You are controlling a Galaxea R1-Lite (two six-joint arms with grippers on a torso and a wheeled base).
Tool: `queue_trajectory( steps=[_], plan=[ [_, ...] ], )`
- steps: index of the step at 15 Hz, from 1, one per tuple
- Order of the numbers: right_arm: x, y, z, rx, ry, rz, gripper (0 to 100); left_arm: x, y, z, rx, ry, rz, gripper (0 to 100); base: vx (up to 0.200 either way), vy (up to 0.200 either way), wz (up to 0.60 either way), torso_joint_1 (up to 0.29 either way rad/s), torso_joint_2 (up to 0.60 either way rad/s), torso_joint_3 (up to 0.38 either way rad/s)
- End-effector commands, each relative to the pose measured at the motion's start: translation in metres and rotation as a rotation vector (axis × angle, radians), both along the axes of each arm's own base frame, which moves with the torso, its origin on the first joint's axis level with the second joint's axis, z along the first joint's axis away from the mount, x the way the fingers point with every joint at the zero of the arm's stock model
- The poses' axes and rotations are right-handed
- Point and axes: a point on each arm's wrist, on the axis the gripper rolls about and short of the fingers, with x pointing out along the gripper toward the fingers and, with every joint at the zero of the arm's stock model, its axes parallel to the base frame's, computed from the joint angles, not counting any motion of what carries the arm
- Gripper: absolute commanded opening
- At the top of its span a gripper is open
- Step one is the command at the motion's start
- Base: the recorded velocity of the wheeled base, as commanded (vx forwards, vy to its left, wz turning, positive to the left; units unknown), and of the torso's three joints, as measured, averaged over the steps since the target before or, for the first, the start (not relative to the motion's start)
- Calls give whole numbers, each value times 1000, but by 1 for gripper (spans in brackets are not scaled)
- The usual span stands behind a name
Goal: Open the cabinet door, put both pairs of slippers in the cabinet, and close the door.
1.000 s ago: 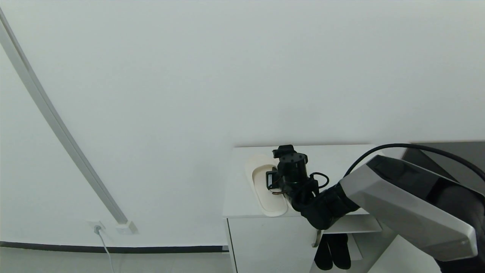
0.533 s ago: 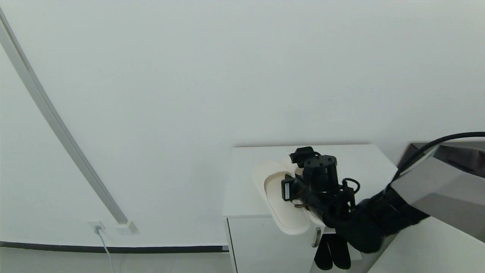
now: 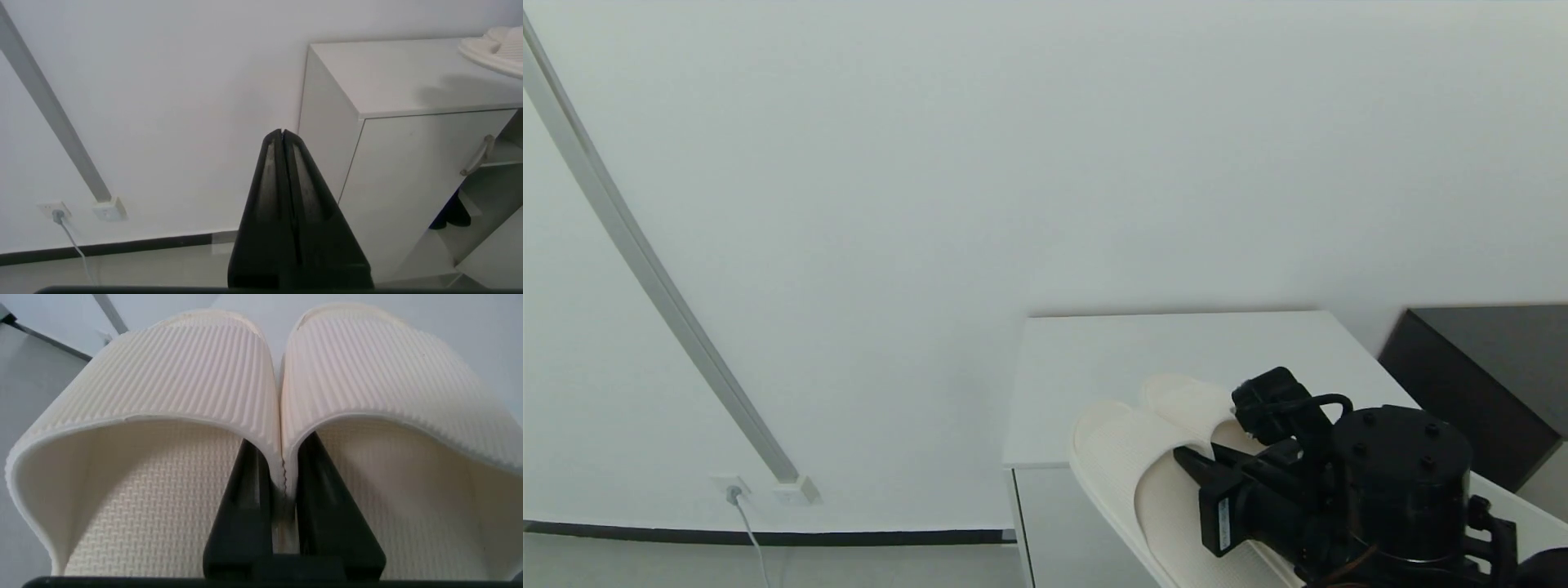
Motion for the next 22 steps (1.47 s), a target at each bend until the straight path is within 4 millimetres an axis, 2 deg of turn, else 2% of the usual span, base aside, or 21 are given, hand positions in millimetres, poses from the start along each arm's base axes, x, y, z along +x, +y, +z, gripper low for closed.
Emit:
queue_trajectory(
  steps=[1, 9, 21, 22],
  plan=[
    [-7, -4, 6, 15, -13, 10, 0, 0, 0, 0, -2, 3, 1, 0, 0, 0, 0, 0, 0, 0],
    [-7, 0, -7, -20, 18, 20, 0, 0, 0, 0, -2, 1, 0, 0, 0, 0, 0, 0, 0, 0],
    [-10, 0, -10, -34, 24, 24, 0, 0, 0, 0, -5, 2, 1, 0, -200, 0, 0, 3, 2, 3],
    [-10, 0, -10, -34, 24, 24, 0, 0, 0, 0, -5, 2, 0, 0, 0, 0, 0, 0, 0, 0]
  ],
)
